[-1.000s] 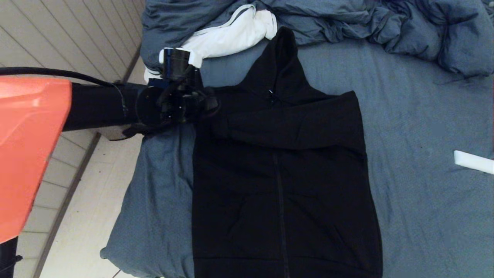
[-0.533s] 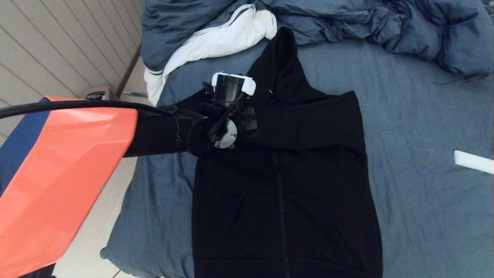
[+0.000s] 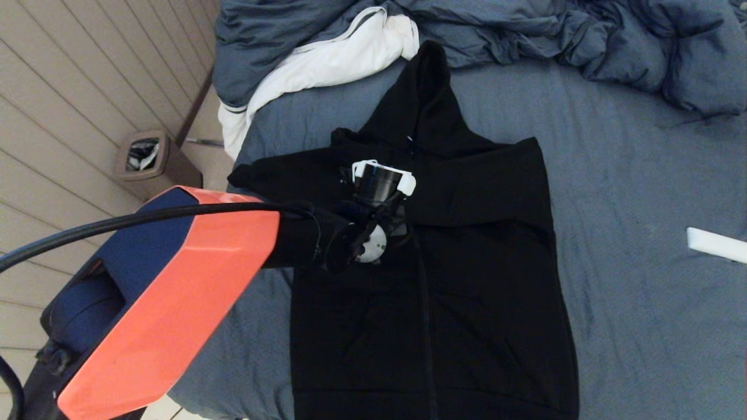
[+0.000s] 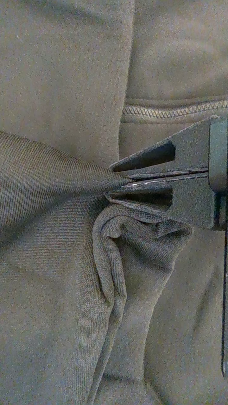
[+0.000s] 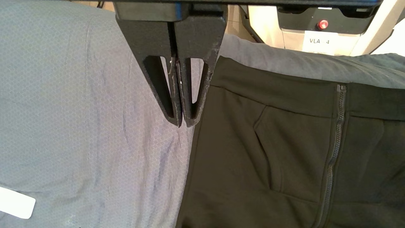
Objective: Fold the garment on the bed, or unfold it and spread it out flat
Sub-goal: Fold the black sweatshirt
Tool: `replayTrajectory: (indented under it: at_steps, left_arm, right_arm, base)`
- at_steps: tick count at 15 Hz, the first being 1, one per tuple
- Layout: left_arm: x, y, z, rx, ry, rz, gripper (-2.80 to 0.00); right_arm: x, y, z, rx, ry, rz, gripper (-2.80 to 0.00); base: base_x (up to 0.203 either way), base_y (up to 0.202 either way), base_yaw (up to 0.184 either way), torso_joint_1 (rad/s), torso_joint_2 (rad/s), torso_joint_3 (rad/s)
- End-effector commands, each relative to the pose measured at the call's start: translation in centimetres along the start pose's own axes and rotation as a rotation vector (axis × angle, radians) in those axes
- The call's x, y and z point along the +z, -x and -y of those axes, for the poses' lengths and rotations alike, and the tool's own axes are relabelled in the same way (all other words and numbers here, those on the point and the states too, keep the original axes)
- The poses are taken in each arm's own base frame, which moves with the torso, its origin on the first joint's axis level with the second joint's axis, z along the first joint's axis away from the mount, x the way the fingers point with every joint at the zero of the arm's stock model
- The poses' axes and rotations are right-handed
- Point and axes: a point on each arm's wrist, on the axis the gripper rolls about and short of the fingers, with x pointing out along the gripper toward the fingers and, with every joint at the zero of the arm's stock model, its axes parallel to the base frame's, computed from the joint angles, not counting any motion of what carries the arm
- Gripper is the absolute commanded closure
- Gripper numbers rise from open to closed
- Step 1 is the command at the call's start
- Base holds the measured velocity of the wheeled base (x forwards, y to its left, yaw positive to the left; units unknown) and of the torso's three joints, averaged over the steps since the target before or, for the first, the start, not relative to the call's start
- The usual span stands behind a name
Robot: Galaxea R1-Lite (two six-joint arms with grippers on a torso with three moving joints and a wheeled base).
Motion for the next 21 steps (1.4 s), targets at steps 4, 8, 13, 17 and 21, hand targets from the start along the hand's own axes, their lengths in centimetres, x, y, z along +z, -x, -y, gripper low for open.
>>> replayTrajectory:
  at_steps: [4,8,13,17,21]
  left_arm:
    - [-0.1,-0.3,0.7,0.035,-0.002,0.021,-2.8]
    - [2.6,1.8,1.2,0.005,0.027,0.071,-2.8]
    - [4.9,6.0,3.4,-0.079,0.05,0.121,-2.8]
    - [6.7,7.5,3.0,-0.083,0.071,0.149,-1.95]
    - [10.9,7.6,-4.1,0.062,0.141,0.141,0.0]
  right_arm:
    - [0.0,0.0,0.0,0.0,0.001,-0.002,0.0]
    - [0.0,0.0,0.0,0.0,0.001,-0.002,0.0]
    - [0.0,0.0,0.0,0.0,0.001,-0.002,0.0]
    - [0.0,0.0,0.0,0.0,0.001,-0.002,0.0]
    - [0.0,0.0,0.0,0.0,0.001,-0.002,0.0]
  base:
    - [0.0,0.0,0.0,0.0,0.0,0.0]
    - [0.0,0.0,0.0,0.0,0.0,0.0]
    - [0.0,0.0,0.0,0.0,0.0,0.0]
    - [0.0,0.0,0.0,0.0,0.0,0.0]
    - [0.0,0.0,0.0,0.0,0.0,0.0]
